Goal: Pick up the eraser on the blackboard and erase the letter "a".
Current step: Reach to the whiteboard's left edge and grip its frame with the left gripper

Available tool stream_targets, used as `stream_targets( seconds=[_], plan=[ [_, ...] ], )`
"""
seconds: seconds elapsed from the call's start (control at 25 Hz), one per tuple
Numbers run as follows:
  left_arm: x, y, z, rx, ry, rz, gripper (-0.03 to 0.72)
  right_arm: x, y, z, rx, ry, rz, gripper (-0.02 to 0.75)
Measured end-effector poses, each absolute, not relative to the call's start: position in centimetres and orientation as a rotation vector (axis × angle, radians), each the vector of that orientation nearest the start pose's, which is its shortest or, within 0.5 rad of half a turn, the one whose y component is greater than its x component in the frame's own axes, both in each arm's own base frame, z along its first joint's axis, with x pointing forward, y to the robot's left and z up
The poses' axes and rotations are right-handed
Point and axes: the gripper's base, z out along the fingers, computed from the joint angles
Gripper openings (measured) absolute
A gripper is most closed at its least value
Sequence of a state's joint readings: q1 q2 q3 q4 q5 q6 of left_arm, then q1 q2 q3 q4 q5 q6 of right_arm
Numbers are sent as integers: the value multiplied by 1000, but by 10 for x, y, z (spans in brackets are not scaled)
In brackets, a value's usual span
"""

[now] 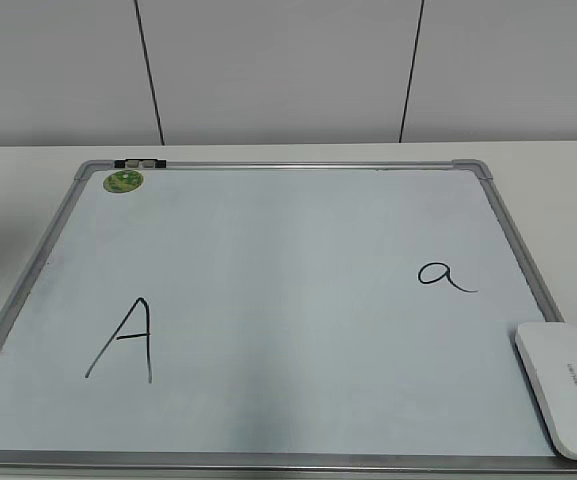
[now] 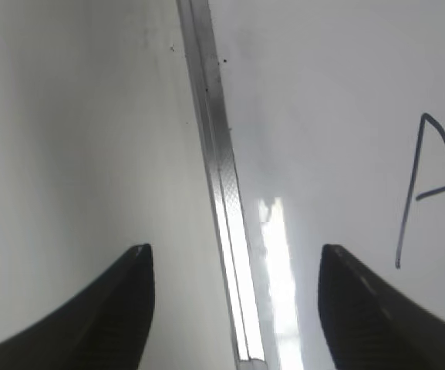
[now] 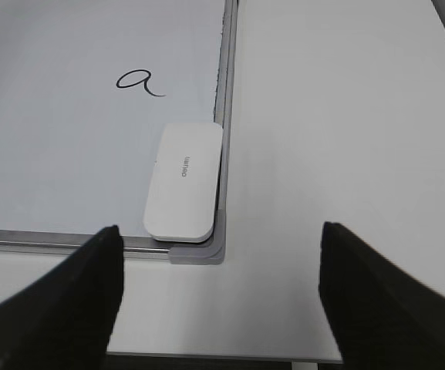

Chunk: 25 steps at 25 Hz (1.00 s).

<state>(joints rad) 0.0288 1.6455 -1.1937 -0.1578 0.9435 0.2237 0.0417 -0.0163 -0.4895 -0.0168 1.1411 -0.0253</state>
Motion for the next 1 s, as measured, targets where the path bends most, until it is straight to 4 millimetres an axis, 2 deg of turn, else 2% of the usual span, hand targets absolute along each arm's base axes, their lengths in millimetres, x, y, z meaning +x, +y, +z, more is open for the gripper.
stream_targets(
  seconds=[0.24, 0.56, 0.76, 1.0],
  plan=[
    [359, 6, 212, 171, 2906, -249, 474, -10, -2, 268, -69, 2118, -11, 587],
    [396, 16, 185, 135, 2943, -316, 465, -10, -2, 268, -69, 2118, -11, 587],
    [409, 28, 172, 107, 2957, -322, 427, -10, -2, 268, -69, 2118, -11, 587],
    [413, 28, 155, 127, 2979, -367, 414, -10, -2, 268, -69, 2118, -11, 587]
  ],
)
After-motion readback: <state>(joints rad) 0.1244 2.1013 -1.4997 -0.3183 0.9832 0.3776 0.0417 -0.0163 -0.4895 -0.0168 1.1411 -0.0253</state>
